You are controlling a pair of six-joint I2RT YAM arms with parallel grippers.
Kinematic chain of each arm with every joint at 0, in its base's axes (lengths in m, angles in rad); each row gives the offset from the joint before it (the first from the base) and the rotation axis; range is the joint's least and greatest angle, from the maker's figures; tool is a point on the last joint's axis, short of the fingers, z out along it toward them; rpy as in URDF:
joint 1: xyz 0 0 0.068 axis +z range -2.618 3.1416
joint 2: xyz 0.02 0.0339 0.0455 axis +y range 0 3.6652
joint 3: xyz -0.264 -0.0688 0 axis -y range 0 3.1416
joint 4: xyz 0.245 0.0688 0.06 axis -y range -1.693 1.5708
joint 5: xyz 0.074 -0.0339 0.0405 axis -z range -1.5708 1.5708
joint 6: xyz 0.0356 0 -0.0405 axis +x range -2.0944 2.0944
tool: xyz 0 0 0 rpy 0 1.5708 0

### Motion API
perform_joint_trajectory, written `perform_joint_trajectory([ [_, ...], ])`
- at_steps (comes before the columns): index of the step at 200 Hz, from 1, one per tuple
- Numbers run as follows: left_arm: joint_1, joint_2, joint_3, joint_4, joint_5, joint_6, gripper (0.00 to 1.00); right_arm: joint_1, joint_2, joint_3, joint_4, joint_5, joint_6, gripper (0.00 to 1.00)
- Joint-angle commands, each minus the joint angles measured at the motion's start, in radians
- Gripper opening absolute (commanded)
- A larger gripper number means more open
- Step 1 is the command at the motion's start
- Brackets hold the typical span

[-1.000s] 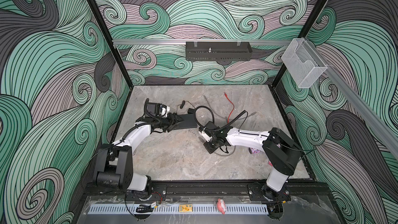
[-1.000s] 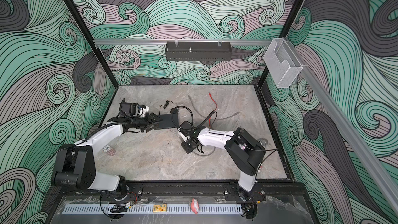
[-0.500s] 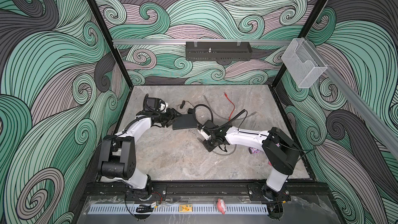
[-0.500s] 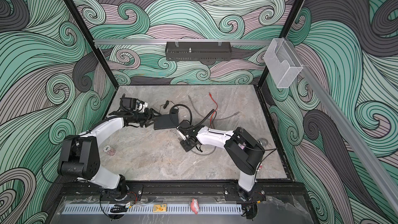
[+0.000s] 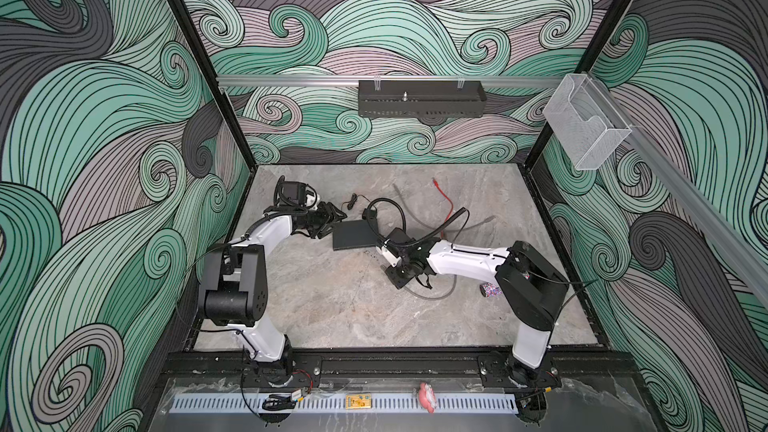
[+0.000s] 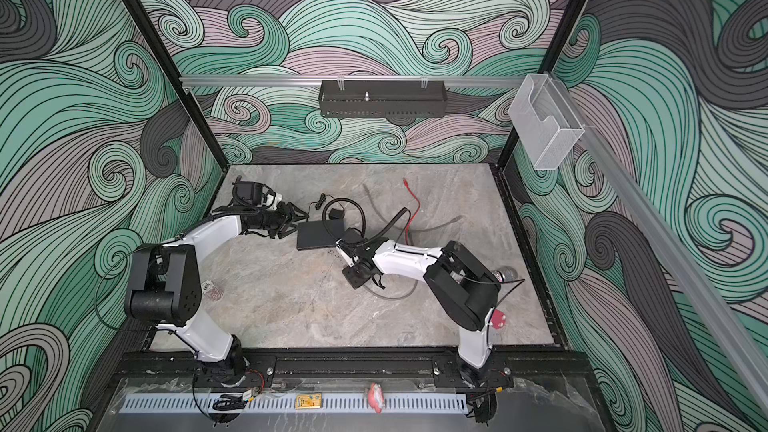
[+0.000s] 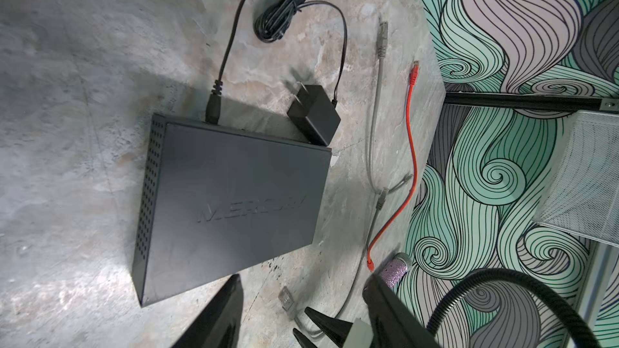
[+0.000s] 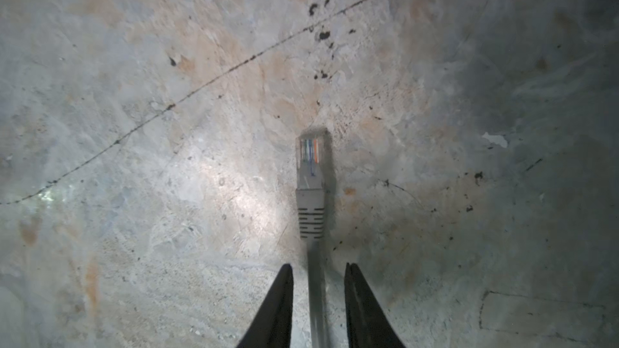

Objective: Insert the plug into the switch port
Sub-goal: 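Carry the plug toward the switch box while the left gripper moves over it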

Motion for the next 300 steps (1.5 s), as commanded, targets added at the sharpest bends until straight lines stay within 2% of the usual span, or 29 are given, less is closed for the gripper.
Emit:
perform_joint_trajectory([
  [1,0.002,0.019,0.039,0.013,-0.001,-0.017,0.62,0.011,0.015,0.025,-0.015,0.032,-0.001,0.28],
  [63,0.008,0.033,0.062,0.009,-0.007,-0.016,0.61,0.033,0.062,0.066,-0.064,0.094,-0.003,0.25],
  [149,0.019,0.107,0.186,-0.036,-0.037,0.006,0.61,0.038,0.067,0.073,-0.068,0.091,0.015,0.12],
  [205,0.041,0.170,0.303,-0.233,-0.174,0.158,0.61,0.029,0.033,0.068,-0.040,0.035,0.036,0.08],
  [268,0.039,0.214,0.409,-0.462,-0.441,0.337,0.59,0.015,0.037,0.104,-0.020,-0.028,0.049,0.08],
  [300,0.017,0.261,0.459,-0.550,-0.462,0.409,0.56,0.007,0.046,0.121,-0.021,-0.033,0.043,0.08],
])
